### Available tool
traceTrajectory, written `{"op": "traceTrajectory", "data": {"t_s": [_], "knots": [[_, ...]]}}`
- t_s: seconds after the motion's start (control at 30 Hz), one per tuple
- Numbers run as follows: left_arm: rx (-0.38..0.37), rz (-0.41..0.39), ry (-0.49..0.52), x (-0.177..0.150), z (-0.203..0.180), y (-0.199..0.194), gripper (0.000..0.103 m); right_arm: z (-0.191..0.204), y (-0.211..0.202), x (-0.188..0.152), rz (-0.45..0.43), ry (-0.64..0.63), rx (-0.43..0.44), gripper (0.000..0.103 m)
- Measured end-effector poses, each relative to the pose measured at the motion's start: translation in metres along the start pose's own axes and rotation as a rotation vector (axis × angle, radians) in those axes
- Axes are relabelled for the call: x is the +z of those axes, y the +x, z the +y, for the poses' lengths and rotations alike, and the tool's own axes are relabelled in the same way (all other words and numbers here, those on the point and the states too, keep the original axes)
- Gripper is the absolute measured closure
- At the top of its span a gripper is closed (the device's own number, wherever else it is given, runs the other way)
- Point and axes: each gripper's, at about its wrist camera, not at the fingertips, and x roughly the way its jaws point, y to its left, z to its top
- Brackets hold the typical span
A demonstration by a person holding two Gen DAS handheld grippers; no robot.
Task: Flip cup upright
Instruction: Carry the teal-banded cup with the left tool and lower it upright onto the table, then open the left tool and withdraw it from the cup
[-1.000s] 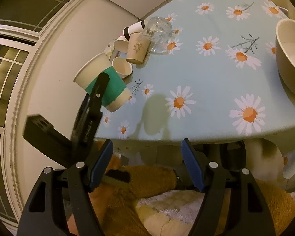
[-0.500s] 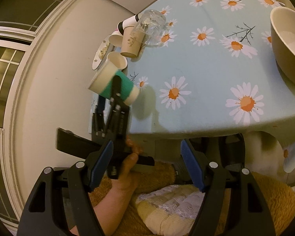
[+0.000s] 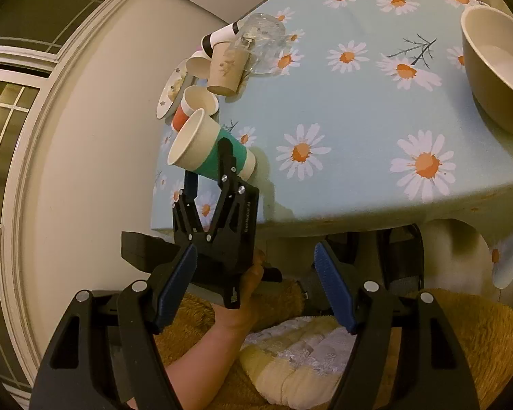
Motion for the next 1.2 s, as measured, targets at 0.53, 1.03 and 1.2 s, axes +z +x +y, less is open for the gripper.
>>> {"op": "traceTrajectory", "data": {"t_s": [0.53,1.03,1.2], "knots": [[-0.010,0.047,0.005,-0.007,-0.003,0.003,0.039,0.010,-0.005,-0.012,0.004,-0.005,-0.001,0.028],[-0.031,0.050,0.002,0.010,0.002,-0.013,0.007,0.019,-0.029,-0.022,-0.044,-0.013,0.003,0.027],[-0.034,0.019,0.048,0.027,0.007,-0.036,0.007,0.025,-0.041,-0.028,-0.075,-0.009,0.024,0.025]]}}
